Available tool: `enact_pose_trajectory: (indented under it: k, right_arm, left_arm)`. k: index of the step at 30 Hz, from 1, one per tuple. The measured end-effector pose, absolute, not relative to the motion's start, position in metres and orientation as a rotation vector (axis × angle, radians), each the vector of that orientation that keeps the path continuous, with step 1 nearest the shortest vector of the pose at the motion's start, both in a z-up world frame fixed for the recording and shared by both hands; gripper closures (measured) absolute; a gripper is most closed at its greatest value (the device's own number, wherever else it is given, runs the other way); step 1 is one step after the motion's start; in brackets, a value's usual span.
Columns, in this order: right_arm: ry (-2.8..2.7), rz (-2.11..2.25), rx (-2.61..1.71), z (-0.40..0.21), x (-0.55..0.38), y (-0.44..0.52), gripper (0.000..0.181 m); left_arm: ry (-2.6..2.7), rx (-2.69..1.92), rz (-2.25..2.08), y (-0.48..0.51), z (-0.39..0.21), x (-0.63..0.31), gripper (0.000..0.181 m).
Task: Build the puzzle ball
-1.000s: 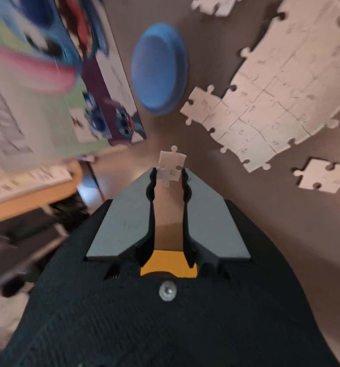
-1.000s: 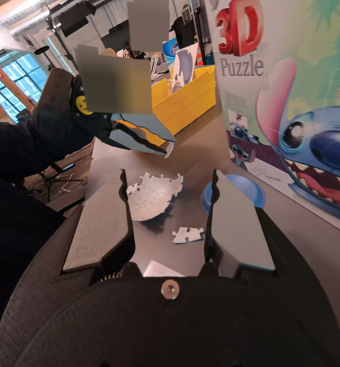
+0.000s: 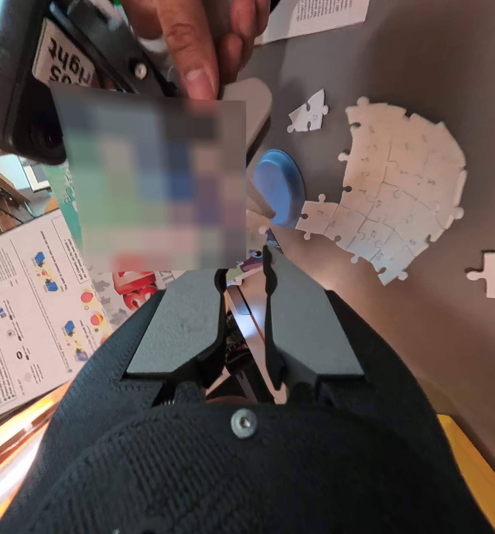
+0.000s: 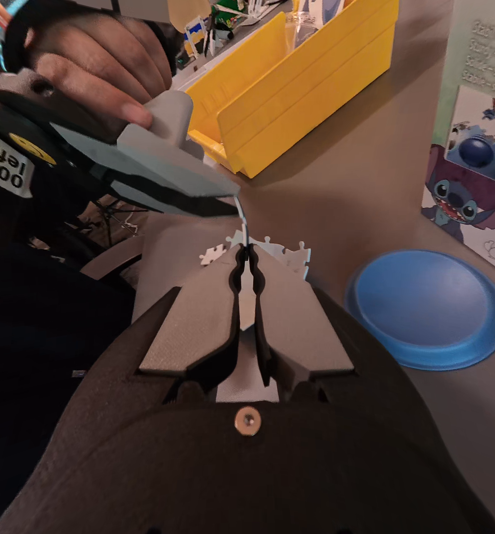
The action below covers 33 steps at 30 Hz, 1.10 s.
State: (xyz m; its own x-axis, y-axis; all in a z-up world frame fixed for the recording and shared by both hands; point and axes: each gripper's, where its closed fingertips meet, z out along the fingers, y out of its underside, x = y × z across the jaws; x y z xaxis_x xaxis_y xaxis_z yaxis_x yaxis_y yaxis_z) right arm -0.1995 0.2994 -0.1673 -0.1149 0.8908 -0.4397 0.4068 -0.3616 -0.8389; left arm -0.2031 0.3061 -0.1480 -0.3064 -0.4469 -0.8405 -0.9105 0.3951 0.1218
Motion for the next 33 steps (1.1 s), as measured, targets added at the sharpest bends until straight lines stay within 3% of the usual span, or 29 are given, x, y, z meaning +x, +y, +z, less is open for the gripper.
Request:
enact_pose_trajectory:
  k: [4, 11, 17, 21, 29, 33]
  right_arm:
    - [-1.388, 1.403, -1.734, -0.170, -0.192, 0.312, 0.181]
    - [-1.368, 1.422, -1.506, -0.138, -0.186, 0.306, 0.181]
    - [-1.364, 1.408, -1.478, -0.138, -0.186, 0.304, 0.181]
    - [-1.381, 1.414, -1.460, -0.137, -0.188, 0.300, 0.181]
    - [-1.410, 1.481, -1.509, -0.148, -0.192, 0.294, 0.181]
    - [-1.407, 1.507, -1.555, -0.149, -0.192, 0.296, 0.158]
  left_arm:
    - [1.861, -1.355, 0.626, 0.302, -0.153, -0.220, 0.157]
    - [1.291, -1.840, -0.301, 0.300, -0.141, -0.199, 0.163]
    - [0.992, -1.897, -0.862, 0.295, -0.124, -0.183, 0.164]
    - [0.938, -1.909, -0.923, 0.301, -0.126, -0.185, 0.179]
    - [1.014, -1.948, -0.899, 0.301, -0.134, -0.186, 0.181]
    - [1.166, -2.050, -0.769, 0.299, -0.147, -0.190, 0.181]
